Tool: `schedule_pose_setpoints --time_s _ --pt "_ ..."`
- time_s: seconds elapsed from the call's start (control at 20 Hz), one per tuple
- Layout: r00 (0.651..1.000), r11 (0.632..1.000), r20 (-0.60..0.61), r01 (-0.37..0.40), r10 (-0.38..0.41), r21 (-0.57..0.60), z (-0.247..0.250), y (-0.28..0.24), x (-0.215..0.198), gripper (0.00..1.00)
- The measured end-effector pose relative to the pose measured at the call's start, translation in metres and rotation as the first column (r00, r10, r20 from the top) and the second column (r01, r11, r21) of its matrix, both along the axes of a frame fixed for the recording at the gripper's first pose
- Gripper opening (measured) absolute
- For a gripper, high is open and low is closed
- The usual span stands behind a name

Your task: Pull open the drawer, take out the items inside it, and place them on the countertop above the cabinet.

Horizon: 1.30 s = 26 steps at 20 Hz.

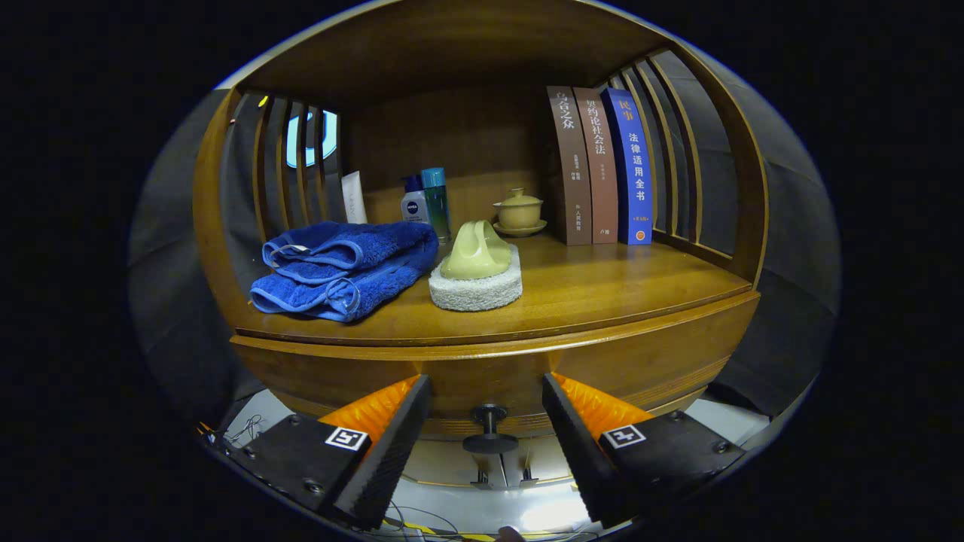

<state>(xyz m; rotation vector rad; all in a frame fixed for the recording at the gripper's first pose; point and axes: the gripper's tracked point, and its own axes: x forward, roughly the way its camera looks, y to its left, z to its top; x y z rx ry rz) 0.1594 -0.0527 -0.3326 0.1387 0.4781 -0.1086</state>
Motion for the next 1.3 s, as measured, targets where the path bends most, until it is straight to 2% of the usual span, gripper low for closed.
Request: schedule_pose_setpoints --time_s 0.3,0.45,0.7,0.85,1.3 --pt "1.0 1.0 0.001 0.0 0.0 -0.005 -0.002 0.0 0.001 0.97" --pt "1.0 0.999 0.014 -0.019 0.018 0.036 0.001 0.005 -0.001 0.97" --pt "0.999 0.999 0.036 -0.035 0.035 -0.002 0.018 0.002 -0.018 1.0" --pt "0.997 0.999 0.064 -0.032 0.032 -0.008 0.047 0.001 -0.031 0.99" --pt "0.968 0.998 0.248 -0.027 0.043 -0.064 0.193 0.002 -0.061 0.99"
